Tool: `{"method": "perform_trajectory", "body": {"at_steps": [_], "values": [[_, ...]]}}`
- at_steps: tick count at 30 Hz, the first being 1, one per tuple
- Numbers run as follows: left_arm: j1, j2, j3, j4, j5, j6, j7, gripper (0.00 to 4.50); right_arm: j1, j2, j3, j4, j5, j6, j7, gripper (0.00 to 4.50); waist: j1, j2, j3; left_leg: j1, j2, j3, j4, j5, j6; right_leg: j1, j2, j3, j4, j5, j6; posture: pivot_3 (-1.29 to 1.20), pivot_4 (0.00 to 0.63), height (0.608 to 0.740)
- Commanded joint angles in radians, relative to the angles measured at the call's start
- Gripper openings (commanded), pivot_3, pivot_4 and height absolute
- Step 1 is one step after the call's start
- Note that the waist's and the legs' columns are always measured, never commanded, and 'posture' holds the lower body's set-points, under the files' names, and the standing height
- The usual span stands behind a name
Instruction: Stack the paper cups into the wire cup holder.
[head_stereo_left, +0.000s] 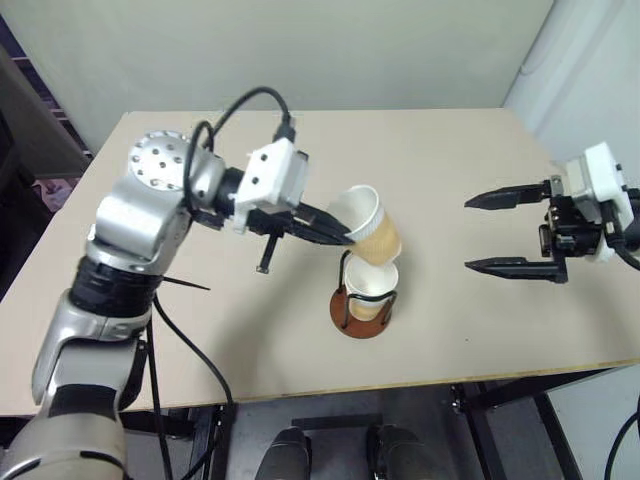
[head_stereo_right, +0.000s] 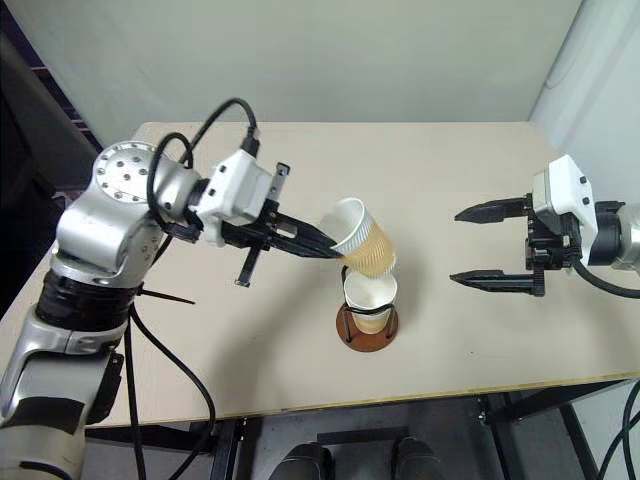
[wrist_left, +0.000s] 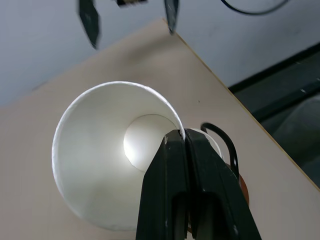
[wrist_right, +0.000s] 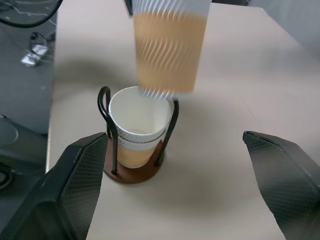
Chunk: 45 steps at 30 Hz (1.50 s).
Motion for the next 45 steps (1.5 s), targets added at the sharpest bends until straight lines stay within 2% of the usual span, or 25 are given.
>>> {"method": "perform_trajectory", "body": {"at_steps": [1, 5, 11, 15, 19, 24, 27, 32, 36, 45], "values": [[-0.019, -0.01, -0.011, -0.001, 0.025, -0.026, -0.03, 0.03, 0.016, -0.027, -0.056, -0.042, 0.015, 0.007, -0.028, 4.5, 0.0, 0.0, 0.0, 0.0, 0.0, 0.0, 0.0, 0.0, 0.0, 0.0, 0.0, 0.0, 0.0, 0.0, 0.001, 0.0, 0.15, 0.74], [-0.009, -0.017, -0.017, -0.005, 0.035, -0.022, -0.046, 0.91, 0.032, -0.032, -0.058, -0.059, 0.019, 0.011, -0.048, 4.5, 0.002, 0.0, 0.0, -0.001, -0.001, 0.0, 0.0, 0.0, 0.001, 0.001, 0.0, 0.0, -0.001, 0.0, 0.003, 0.0, 0.15, 0.74], [0.01, -0.035, -0.041, -0.015, 0.097, -0.053, -0.029, 3.12, 0.045, -0.035, -0.057, -0.073, 0.03, 0.015, -0.061, 4.5, 0.003, 0.0, 0.0, 0.0, -0.001, 0.0, 0.001, -0.001, 0.001, 0.003, 0.0, 0.0, -0.001, 0.0, 0.005, 0.0, 0.15, 0.74], [-0.017, -0.073, 0.005, 0.036, 0.118, -0.02, 0.076, 3.12, 0.023, -0.02, -0.034, -0.056, 0.038, 0.011, -0.056, 4.5, 0.004, 0.0, 0.0, 0.0, -0.002, 0.0, 0.002, 0.0, 0.002, 0.004, 0.0, 0.0, -0.002, 0.001, 0.006, 0.0, 0.15, 0.74], [0.05, 0.008, 0.109, 0.021, 0.07, 0.073, 0.115, 3.12, -0.015, 0.012, 0.019, -0.006, 0.041, -0.004, -0.017, 4.5, -0.004, 0.0, 0.0, 0.0, -0.002, 0.0, 0.002, 0.0, 0.003, 0.005, 0.0, 0.001, -0.004, 0.001, 0.007, 0.0, 0.15, 0.74], [0.38, 0.246, 0.342, -0.04, 0.003, 0.156, 0.077, 3.12, -0.063, 0.04, 0.07, 0.125, 0.021, 0.008, 0.025, 4.5, -0.023, 0.002, -0.001, 0.003, -0.001, 0.001, -0.002, 0.001, 0.0, 0.004, 0.002, 0.002, -0.007, 0.001, 0.007, 0.0, 0.15, 0.74], [0.571, 0.299, 0.473, -0.075, -0.053, 0.214, 0.09, 3.12, -0.038, 0.035, 0.064, 0.18, 0.012, -0.015, 0.053, 4.5, -0.014, 0.002, -0.001, 0.002, -0.001, -0.001, -0.003, 0.002, -0.002, 0.002, 0.003, 0.002, -0.008, 0.0, 0.007, 0.0, 0.15, 0.74], [0.764, 0.288, 0.616, -0.146, -0.113, 0.279, 0.162, 3.12, 0.038, 0.042, 0.055, 0.269, -0.022, -0.046, 0.052, 4.5, 0.017, 0.001, -0.001, 0.0, -0.004, -0.003, -0.001, -0.003, 0.006, 0.003, -0.001, 0.002, -0.008, -0.007, -0.004, 0.0, 0.15, 0.74], [0.884, 0.272, 0.681, -0.213, -0.144, 0.3, 0.2, 3.12, 0.088, 0.058, 0.047, 0.292, -0.03, -0.054, 0.032, 4.5, 0.012, 0.002, -0.001, 0.002, -0.005, 0.0, 0.0, -0.004, 0.007, 0.003, -0.003, 0.002, -0.005, -0.007, -0.006, 0.0, 0.15, 0.74], [0.961, 0.264, 0.722, -0.263, -0.183, 0.327, 0.273, 3.12, 0.052, 0.086, 0.069, 0.321, -0.053, -0.059, 0.019, 4.5, -0.006, 0.002, -0.001, 0.009, -0.004, 0.0, -0.003, -0.003, 0.006, 0.004, -0.002, 0.002, 0.003, -0.008, -0.012, 0.0, 0.15, 0.74]]}}
